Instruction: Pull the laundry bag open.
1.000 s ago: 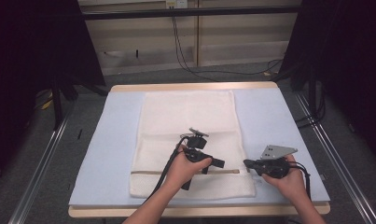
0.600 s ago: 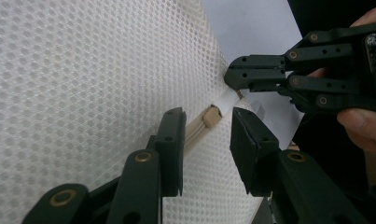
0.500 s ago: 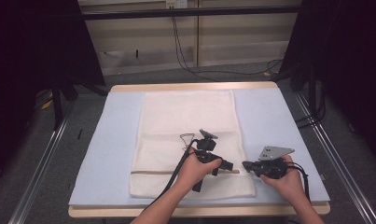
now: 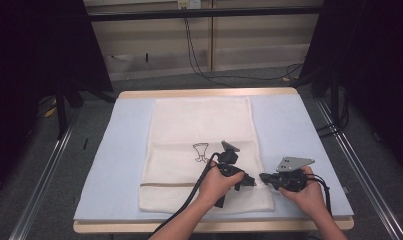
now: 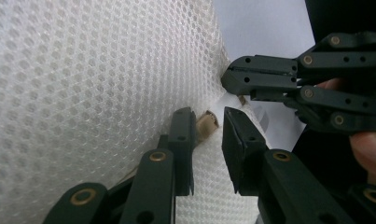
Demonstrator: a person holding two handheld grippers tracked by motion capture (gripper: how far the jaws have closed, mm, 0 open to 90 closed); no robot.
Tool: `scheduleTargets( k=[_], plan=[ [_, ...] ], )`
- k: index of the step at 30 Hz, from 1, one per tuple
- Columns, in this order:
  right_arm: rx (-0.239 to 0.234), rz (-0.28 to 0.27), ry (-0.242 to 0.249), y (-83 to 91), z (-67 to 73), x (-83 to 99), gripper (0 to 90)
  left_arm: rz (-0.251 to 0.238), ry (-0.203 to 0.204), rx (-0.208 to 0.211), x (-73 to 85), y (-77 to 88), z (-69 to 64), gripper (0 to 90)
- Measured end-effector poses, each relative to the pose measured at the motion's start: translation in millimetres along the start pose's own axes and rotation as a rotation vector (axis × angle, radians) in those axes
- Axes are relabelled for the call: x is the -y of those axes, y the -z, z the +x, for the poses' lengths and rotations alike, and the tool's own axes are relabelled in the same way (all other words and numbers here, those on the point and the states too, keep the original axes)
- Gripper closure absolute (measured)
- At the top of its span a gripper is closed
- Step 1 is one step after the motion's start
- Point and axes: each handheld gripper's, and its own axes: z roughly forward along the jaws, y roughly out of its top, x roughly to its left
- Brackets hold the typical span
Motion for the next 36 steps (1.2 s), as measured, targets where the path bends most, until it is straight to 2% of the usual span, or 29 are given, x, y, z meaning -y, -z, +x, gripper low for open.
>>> scheduleTargets(
  k=[2, 3, 4, 5, 6, 7, 10, 14, 18, 20, 23, 27, 29, 30, 31, 33, 34, 35, 36],
  plan=[
    [-0.004, 0.001, -0.001, -0.2, 0.2, 0.1, 90.0, 0.006, 0.000, -0.006, -0.4, -0.9, 0.4, 75.3],
    [-0.004, 0.002, -0.002, -0.2, 0.3, 0.1, 90.0, 0.004, 0.014, 0.002, -0.4, -2.0, -0.5, 75.6],
    [-0.005, 0.001, -0.002, -0.4, 0.3, 0.2, 90.0, 0.002, 0.009, 0.007, -0.5, -3.3, 0.0, 76.0],
    [-0.003, 0.001, -0.002, -0.5, 0.2, 0.2, 90.0, -0.009, 0.020, -0.005, 0.0, -5.3, -1.4, 76.6],
    [-0.005, 0.002, -0.004, -0.6, 0.4, 0.3, 90.0, -0.003, 0.020, 0.016, -0.1, -6.1, -1.3, 77.6],
    [-0.006, 0.001, -0.004, -0.7, 0.4, 0.4, 90.0, -0.004, 0.017, 0.000, -0.1, -7.2, -2.2, 78.3],
    [0.000, 0.001, -0.010, -0.8, 0.3, 0.9, 90.0, -0.002, 0.033, 0.009, -0.6, -9.8, -1.4, 83.2],
    [-0.009, 0.000, 0.005, -1.7, -0.2, 1.0, 90.0, 0.002, 0.049, 0.030, -1.0, -9.3, -1.3, 86.2],
    [-0.011, 0.007, -0.002, -2.0, -1.4, 1.2, 90.0, 0.022, 0.057, 0.032, -1.7, -6.4, 1.3, 87.1],
    [-0.004, 0.017, 0.009, -2.2, -0.8, 0.5, 90.0, 0.007, 0.075, 0.030, -1.4, -6.9, 0.7, 87.2],
    [0.013, 0.034, 0.029, -3.0, -0.3, -1.5, 90.0, 0.011, 0.073, 0.028, -1.5, -5.6, 0.1, 87.3],
    [0.010, 0.036, 0.023, -3.6, -0.6, -1.7, 90.0, 0.016, 0.060, 0.025, -1.5, -2.6, 1.0, 87.4],
    [0.018, 0.043, 0.034, -3.5, 0.2, -2.3, 90.0, 0.006, 0.066, 0.012, -1.3, -1.0, 0.5, 87.4],
    [0.019, 0.044, 0.041, -3.7, 0.5, -2.7, 90.0, 0.015, 0.062, 0.017, -1.3, 1.1, 1.7, 87.4],
    [0.021, 0.048, 0.045, -3.8, 0.9, -3.3, 90.0, 0.016, 0.051, 0.001, -1.5, 2.4, 2.3, 87.4],
    [0.015, 0.044, 0.044, -4.0, -0.2, -3.0, 90.0, 0.015, 0.059, 0.006, -1.3, 4.1, 1.7, 87.4],
    [0.014, 0.044, 0.040, -3.9, -0.5, -2.8, 90.0, 0.018, 0.060, -0.005, -1.2, 5.6, 2.1, 87.4],
    [0.013, 0.043, 0.035, -3.8, -0.7, -2.7, 90.0, 0.018, 0.061, 0.004, -1.3, 6.8, 2.7, 87.4],
    [0.012, 0.044, 0.035, -3.7, -0.7, -2.7, 90.0, 0.022, 0.053, -0.001, -1.2, 8.1, 3.9, 87.4]
  ],
)
